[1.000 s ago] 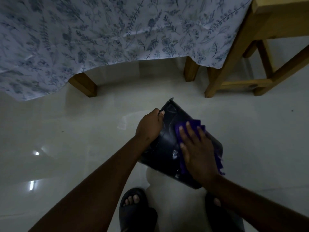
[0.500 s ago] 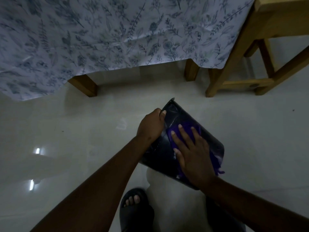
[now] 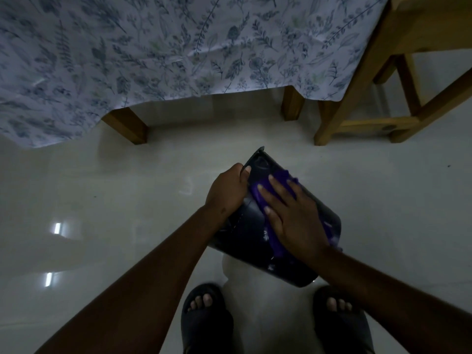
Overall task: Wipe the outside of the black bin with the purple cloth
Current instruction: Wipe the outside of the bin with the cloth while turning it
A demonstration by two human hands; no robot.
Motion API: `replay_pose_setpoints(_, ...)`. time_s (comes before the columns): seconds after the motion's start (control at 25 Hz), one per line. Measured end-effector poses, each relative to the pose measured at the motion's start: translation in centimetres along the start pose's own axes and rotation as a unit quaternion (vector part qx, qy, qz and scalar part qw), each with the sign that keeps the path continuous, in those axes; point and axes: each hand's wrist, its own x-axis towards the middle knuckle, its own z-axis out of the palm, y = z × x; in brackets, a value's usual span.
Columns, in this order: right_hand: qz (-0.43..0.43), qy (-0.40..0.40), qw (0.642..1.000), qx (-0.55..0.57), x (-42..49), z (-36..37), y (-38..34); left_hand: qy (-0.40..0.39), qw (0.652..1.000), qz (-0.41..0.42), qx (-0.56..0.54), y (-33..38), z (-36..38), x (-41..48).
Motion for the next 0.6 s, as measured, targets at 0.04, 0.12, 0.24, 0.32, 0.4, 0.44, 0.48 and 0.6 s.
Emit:
replay_pose_setpoints(0.04,0.038,0.005,0.999,0.022,1.8,-0.3,0.6,-0.001,1.000,0.001,-0.003,0.2,-0.1,0.0)
replay_pose_setpoints(0.12,0.121,0.007,0.988,0.095,3.7,-1.2,1.4,-0.004,1.000,-0.005,-0.002,0.7,-0.2,0.2)
replay_pose_setpoints(0.24,0.084,0.023,0.995,0.044,1.0,-0.6,-0.2,-0.008,1.000,-0.019,0.003,0.5,-0.2,0.0)
replay_pose_setpoints(0.32,0.012,0.014,1.000,0.014,-1.5,-0.3,-1.3,-0.006,1.000,-0.019,0.009,0.4,-0.2,-0.1)
replay_pose_setpoints(0.4,-0.003,0.010,1.000,0.013,-0.7,-0.3,-0.1,-0.018,1.000,-0.011,-0.017,0.7,-0.5,-0.1)
replay_pose_setpoints(0.44,0.017,0.022,0.999,0.019,0.3,-0.6,0.7,-0.040,0.998,-0.009,-0.052,0.9,-0.9,-0.3)
replay_pose_setpoints(0.48,0.049,0.033,0.997,0.043,1.6,-0.9,1.4,-0.066,0.994,-0.006,-0.082,0.8,-1.4,-0.8)
replay_pose_setpoints(0.6,0.136,0.012,0.979,0.154,4.9,-1.6,4.1,-0.077,0.994,0.004,-0.081,-1.1,-1.6,-3.3)
